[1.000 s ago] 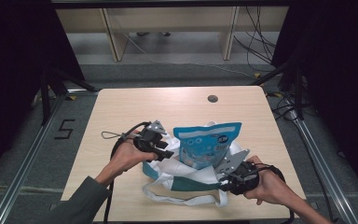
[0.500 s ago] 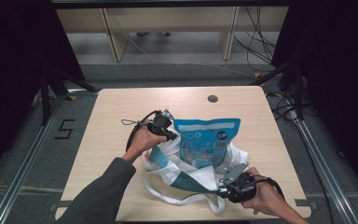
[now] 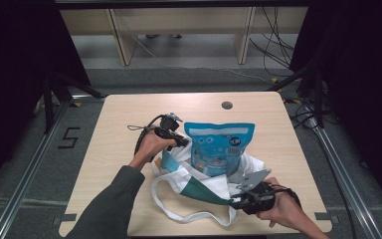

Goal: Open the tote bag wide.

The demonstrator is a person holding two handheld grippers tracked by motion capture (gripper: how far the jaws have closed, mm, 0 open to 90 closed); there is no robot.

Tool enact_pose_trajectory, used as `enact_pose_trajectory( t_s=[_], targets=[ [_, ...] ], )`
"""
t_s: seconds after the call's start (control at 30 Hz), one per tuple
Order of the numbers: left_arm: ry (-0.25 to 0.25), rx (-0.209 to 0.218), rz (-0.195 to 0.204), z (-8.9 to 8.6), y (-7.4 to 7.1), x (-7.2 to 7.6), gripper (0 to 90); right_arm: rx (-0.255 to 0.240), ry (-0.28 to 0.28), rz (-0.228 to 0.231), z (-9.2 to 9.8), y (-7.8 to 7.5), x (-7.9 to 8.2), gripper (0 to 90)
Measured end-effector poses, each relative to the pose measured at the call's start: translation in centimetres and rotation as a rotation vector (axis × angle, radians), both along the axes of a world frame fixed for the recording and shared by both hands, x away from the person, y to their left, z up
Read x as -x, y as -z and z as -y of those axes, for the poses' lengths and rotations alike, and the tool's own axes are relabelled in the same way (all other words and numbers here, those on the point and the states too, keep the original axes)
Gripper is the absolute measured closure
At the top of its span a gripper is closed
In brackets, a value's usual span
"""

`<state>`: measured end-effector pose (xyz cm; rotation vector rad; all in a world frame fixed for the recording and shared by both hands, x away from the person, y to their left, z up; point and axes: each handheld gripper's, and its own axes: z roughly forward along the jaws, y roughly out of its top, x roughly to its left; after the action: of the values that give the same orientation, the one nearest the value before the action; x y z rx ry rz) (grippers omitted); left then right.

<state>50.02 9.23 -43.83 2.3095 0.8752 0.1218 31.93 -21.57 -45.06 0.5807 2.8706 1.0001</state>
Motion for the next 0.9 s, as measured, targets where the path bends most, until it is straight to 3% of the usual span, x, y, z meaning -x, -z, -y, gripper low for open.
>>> enact_pose_trajectory(
  t_s=[0.03, 0.1, 0.13, 0.17, 0.2, 0.23, 0.27, 0.3, 0.37, 0.4, 0.43, 0.5, 0.53, 0.57, 0.6, 0.63, 0.67, 0.7, 0.73, 0.77, 0.83, 0.9],
  targets=[
    [0.0, -0.016, 0.007, -0.4, -0.6, 0.6, 63.3, -0.028, 0.026, 0.0, 0.3, -0.9, 0.2, 65.2],
    [-0.022, -0.011, 0.015, -0.8, -1.5, 1.7, 54.1, -0.103, 0.034, 0.028, 1.5, -3.4, 0.4, 62.5],
    [-0.058, 0.017, 0.027, -0.8, -1.7, 2.2, 51.6, -0.129, 0.062, 0.027, 2.0, -4.4, 0.4, 62.5],
    [-0.073, 0.023, 0.042, -1.0, -2.1, 2.8, 46.3, -0.121, 0.131, 0.083, 2.9, -5.6, -0.2, 62.3],
    [-0.086, 0.014, 0.051, -1.2, -2.5, 3.4, 46.3, -0.121, 0.131, 0.083, 2.9, -5.6, -0.2, 62.3],
    [-0.089, 0.007, 0.054, -1.5, -2.8, 3.9, 44.2, -0.127, 0.191, 0.116, 4.0, -6.6, -1.4, 60.7],
    [-0.079, 0.004, 0.05, -1.7, -3.0, 4.5, 44.2, -0.127, 0.191, 0.116, 4.0, -6.6, -1.4, 60.7],
    [-0.067, -0.012, 0.048, -2.0, -3.2, 5.1, 44.0, -0.129, 0.238, 0.124, 4.3, -6.8, -1.9, 59.0],
    [-0.068, -0.026, 0.035, -2.2, -3.2, 5.9, 41.6, -0.077, 0.35, 0.129, 5.0, -6.9, -4.2, 55.8],
    [-0.064, -0.032, 0.036, -2.4, -3.2, 6.3, 41.6, -0.077, 0.35, 0.129, 5.0, -6.9, -4.2, 55.8],
    [-0.069, -0.02, 0.036, -2.4, -3.1, 6.9, 41.6, -0.082, 0.381, 0.118, 5.0, -6.6, -5.0, 55.4],
    [-0.069, -0.006, 0.033, -2.4, -2.8, 7.6, 42.1, -0.062, 0.406, 0.045, 4.6, -5.8, -6.3, 52.6],
    [-0.058, -0.004, 0.032, -2.3, -2.8, 8.0, 43.0, -0.049, 0.405, 0.032, 4.4, -5.4, -6.9, 51.0],
    [-0.04, -0.002, 0.032, -2.3, -2.8, 8.3, 46.1, -0.039, 0.414, -0.025, 4.1, -5.2, -7.2, 50.4],
    [-0.012, -0.003, 0.061, -2.4, -2.8, 8.3, 46.4, -0.061, 0.423, -0.021, 3.9, -4.8, -7.6, 50.0],
    [-0.016, 0.003, 0.06, -2.3, -2.9, 8.6, 49.3, -0.062, 0.409, -0.053, 4.0, -5.0, -7.9, 49.3],
    [-0.032, 0.016, 0.026, -2.3, -3.0, 9.2, 55.2, -0.094, 0.432, -0.037, 3.9, -5.0, -8.2, 49.2],
    [-0.003, 0.012, 0.018, -2.4, -3.1, 9.2, 59.1, -0.115, 0.437, -0.038, 3.8, -5.1, -8.3, 48.2],
    [0.003, 0.023, 0.034, -2.3, -2.9, 9.2, 67.8, -0.094, 0.425, -0.057, 3.6, -5.2, -8.4, 50.0],
    [0.025, -0.02, 0.017, -2.3, -3.0, 9.5, 71.6, -0.072, 0.423, -0.056, 3.3, -4.9, -8.4, 54.6],
    [0.071, -0.039, 0.027, -2.3, -2.5, 9.7, 76.5, -0.051, 0.445, -0.082, 2.9, -4.6, -8.2, 58.6],
    [0.079, -0.032, 0.012, -2.4, -2.0, 10.1, 85.5, 0.043, 0.41, -0.006, 2.9, -3.7, -8.7, 76.1]
  ],
)
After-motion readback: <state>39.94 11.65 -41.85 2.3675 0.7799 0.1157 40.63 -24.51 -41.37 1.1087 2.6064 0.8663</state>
